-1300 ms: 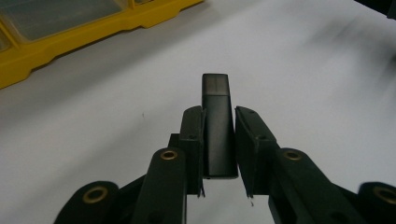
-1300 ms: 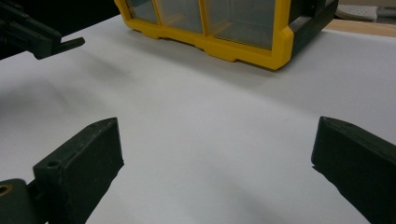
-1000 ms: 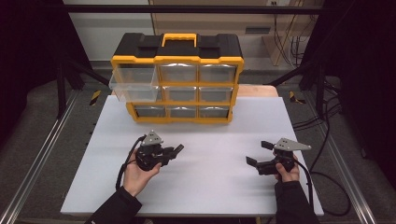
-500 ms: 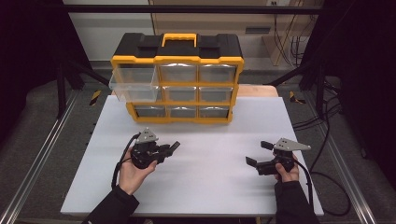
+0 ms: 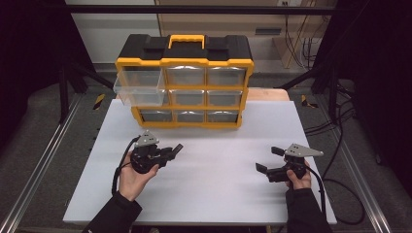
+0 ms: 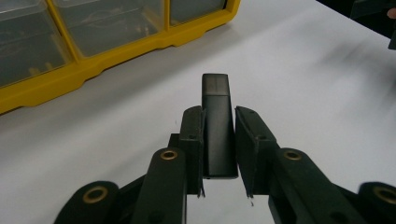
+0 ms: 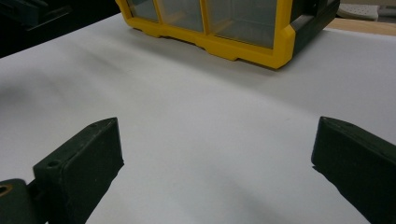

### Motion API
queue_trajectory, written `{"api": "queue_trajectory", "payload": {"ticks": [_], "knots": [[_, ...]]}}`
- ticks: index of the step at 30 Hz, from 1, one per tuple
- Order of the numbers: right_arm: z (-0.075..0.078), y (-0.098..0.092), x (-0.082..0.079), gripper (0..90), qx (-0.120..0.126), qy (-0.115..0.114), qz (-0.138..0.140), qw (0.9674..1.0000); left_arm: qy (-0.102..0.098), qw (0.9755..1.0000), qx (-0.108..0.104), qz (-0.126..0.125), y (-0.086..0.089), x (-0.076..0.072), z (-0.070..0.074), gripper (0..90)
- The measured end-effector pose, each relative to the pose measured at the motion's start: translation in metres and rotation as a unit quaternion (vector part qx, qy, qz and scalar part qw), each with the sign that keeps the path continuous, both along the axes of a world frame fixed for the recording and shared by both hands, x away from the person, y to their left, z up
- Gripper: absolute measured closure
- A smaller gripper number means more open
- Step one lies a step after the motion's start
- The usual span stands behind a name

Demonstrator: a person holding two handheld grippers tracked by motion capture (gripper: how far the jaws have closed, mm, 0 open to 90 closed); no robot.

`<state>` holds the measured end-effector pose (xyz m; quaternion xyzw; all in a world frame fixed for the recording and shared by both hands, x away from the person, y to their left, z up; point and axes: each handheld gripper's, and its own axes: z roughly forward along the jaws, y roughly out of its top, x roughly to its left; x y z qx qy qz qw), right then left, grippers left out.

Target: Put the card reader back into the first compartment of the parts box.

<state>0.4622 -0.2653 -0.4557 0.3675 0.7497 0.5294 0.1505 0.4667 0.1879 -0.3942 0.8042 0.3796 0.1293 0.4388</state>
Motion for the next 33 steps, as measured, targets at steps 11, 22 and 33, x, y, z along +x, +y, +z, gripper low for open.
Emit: {"api": "queue_trajectory", "payload": {"ticks": [11,22,33], "knots": [[0.000,0.000,0.000,2.2,0.000,0.000,0.000,1.0000,-0.005,0.9999,-0.005,0.007,0.007,-0.001,0.006,72.7],[0.000,0.000,0.000,2.2,-0.001,0.001,0.001,1.0000,-0.013,0.9998,-0.008,0.012,0.014,-0.002,0.013,72.8],[0.000,0.000,0.000,2.2,-0.003,0.000,0.000,1.0000,-0.019,0.9995,-0.017,0.019,0.022,-0.003,0.020,72.7]]}}
